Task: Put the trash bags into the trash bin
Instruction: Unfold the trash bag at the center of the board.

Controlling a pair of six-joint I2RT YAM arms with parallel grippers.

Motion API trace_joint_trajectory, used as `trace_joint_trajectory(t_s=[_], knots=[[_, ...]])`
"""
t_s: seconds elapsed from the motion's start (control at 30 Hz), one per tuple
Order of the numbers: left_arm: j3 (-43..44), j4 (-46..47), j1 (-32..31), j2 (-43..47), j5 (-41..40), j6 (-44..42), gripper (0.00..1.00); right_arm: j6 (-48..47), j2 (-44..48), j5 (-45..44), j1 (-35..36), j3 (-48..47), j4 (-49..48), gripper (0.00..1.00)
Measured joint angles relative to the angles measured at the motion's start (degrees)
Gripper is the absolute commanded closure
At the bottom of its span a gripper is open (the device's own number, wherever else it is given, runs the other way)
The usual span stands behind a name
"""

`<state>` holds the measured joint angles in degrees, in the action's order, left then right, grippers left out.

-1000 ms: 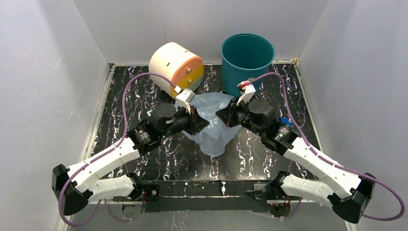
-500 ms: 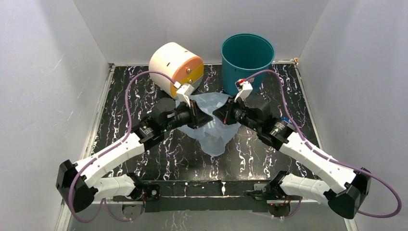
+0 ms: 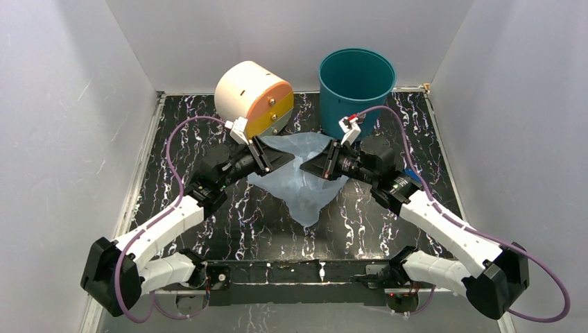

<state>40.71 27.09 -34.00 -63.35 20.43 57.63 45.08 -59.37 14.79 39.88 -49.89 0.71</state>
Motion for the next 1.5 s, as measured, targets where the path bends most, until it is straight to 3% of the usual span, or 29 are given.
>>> trace_joint_trajectory(t_s=[0.1, 0.27, 0.47, 0.73, 0.87, 1.0, 1.23, 1.5], knots=[[-0.76, 1.60, 0.00, -0.02, 0.00, 1.81, 0.70, 2.51, -0.79, 3.91, -0.02, 1.55, -5.27, 0.70], [-1.73, 3.50, 0.00, -0.13, 0.02, 3.52, 0.74, 5.42, -3.69, 8.61, -0.02, 1.99, -10.82, 0.67], [-1.95, 1.90, 0.00, -0.07, -0.28, 3.34, 0.72, 5.66, -4.57, 8.28, -0.02, 2.01, -9.11, 0.75], [5.95, -25.22, 0.00, 1.90, -2.03, -16.13, 0.62, 2.12, 2.75, -10.84, -0.09, 1.95, 6.73, 0.76], [8.22, -37.03, 0.02, 2.86, 2.69, -25.51, 0.61, -0.02, 2.01, -17.44, -0.55, 1.88, 13.09, 0.76], [7.10, -45.94, -0.35, 3.10, 7.37, -29.03, 0.61, -1.22, 0.57, -19.98, -0.83, 1.64, 16.50, 0.76], [-1.84, -50.99, -4.04, 8.22, 9.97, -26.01, 0.55, -1.42, 0.52, -19.32, -0.87, 1.64, 16.65, 0.76], [-13.27, -39.28, -13.42, 10.97, 8.48, -13.79, 0.48, -0.15, 0.50, -16.31, -0.87, 1.64, 15.41, 0.75]])
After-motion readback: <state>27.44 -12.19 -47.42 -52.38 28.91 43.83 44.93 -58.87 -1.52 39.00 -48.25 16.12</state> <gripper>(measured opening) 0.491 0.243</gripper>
